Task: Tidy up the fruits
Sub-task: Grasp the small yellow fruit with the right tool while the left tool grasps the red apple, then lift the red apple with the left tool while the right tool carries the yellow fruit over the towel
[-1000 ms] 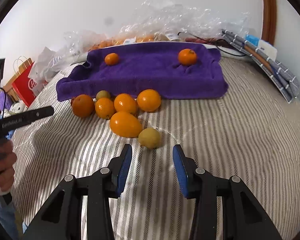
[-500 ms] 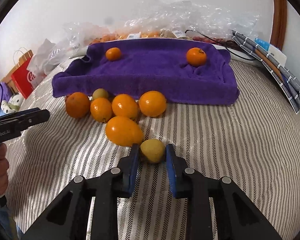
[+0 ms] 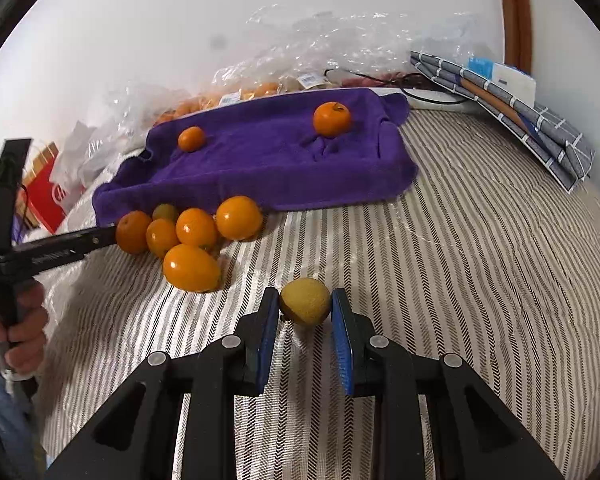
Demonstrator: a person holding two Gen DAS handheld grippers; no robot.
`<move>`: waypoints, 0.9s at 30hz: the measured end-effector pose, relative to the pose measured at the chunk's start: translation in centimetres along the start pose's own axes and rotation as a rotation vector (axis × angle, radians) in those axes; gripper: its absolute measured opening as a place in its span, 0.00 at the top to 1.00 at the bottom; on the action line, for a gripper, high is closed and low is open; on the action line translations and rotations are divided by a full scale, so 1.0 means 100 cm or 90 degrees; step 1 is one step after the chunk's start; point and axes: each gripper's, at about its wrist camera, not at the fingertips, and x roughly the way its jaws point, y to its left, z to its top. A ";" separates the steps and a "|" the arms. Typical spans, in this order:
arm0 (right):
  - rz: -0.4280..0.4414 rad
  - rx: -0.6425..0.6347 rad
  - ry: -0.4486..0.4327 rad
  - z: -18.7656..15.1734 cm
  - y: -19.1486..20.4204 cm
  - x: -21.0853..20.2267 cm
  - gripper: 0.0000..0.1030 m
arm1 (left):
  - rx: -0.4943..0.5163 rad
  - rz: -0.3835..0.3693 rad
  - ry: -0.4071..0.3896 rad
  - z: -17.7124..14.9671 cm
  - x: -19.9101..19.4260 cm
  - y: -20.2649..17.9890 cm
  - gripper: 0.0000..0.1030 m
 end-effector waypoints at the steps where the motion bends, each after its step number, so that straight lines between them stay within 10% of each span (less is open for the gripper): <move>1: 0.007 -0.001 0.000 0.000 0.000 0.000 0.74 | 0.003 0.000 0.002 0.000 0.003 -0.002 0.56; 7: 0.022 0.006 -0.004 -0.001 -0.002 -0.001 0.74 | 0.005 -0.016 -0.024 -0.003 0.004 -0.006 0.77; 27: 0.032 0.040 -0.025 -0.001 -0.011 -0.006 0.74 | -0.048 -0.048 -0.104 -0.006 -0.017 0.008 0.77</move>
